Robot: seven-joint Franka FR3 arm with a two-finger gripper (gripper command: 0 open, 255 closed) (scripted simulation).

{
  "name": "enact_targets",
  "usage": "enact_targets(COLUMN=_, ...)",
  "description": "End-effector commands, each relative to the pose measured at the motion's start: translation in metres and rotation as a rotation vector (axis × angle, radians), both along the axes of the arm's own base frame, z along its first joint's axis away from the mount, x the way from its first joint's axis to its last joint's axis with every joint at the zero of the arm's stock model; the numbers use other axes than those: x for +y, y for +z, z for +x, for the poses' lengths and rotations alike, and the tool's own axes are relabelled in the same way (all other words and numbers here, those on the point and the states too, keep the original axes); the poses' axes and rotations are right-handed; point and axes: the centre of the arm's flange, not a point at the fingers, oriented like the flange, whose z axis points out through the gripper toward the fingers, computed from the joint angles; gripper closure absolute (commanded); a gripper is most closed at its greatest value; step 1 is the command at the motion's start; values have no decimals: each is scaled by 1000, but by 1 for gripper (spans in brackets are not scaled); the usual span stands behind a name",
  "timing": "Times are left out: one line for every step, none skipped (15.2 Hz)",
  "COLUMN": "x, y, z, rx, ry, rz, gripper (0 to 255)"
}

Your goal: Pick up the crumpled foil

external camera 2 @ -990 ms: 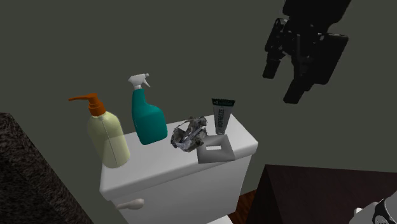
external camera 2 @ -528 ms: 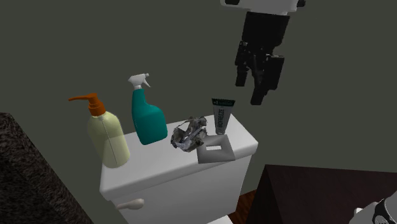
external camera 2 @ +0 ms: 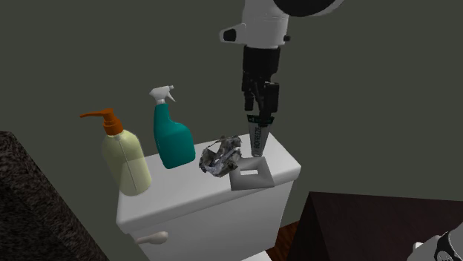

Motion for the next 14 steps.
enact_targets(x=-17, y=-15, z=16, rx=12, ry=34, rz=10, gripper=0)
enact_targets(x=-25, y=-24, z=24, rx=18, ry=50, rz=15, gripper=0)
enact_targets(x=-33, y=-32, z=33, rx=25, ry=65, rz=20, gripper=0)
enact_targets(x=-41, y=-40, z=42, rx=31, ry=80, rz=26, gripper=0)
enact_targets(x=-49, y=-49, z=50, rx=37, ry=95, rz=31, gripper=0)
enact_targets(x=-57, y=-57, z=59, rx=44, ry=111, rz=36, gripper=0)
enact_targets(x=-64, y=-66, z=68, rx=50, ry=126, rz=41, gripper=0)
enact_targets(x=-71, y=-75, z=77, rx=56, ry=141, rz=46, gripper=0)
enact_targets(x=-76, y=-81, z=83, rx=61, ry=152, rz=50, gripper=0)
enact_targets(x=-76, y=-86, z=83, rx=61, ry=152, rz=50, gripper=0)
enact_targets(x=-76, y=-91, z=83, rx=61, ry=152, rz=50, gripper=0)
enact_targets(x=-76, y=-96, z=83, rx=61, ry=152, rz=50, gripper=0)
enact_targets(x=-76, y=-102, z=83, rx=61, ry=152, rz=50, gripper=0)
enact_targets(x=-76, y=-107, z=83, rx=61, ry=152, rz=50, gripper=0)
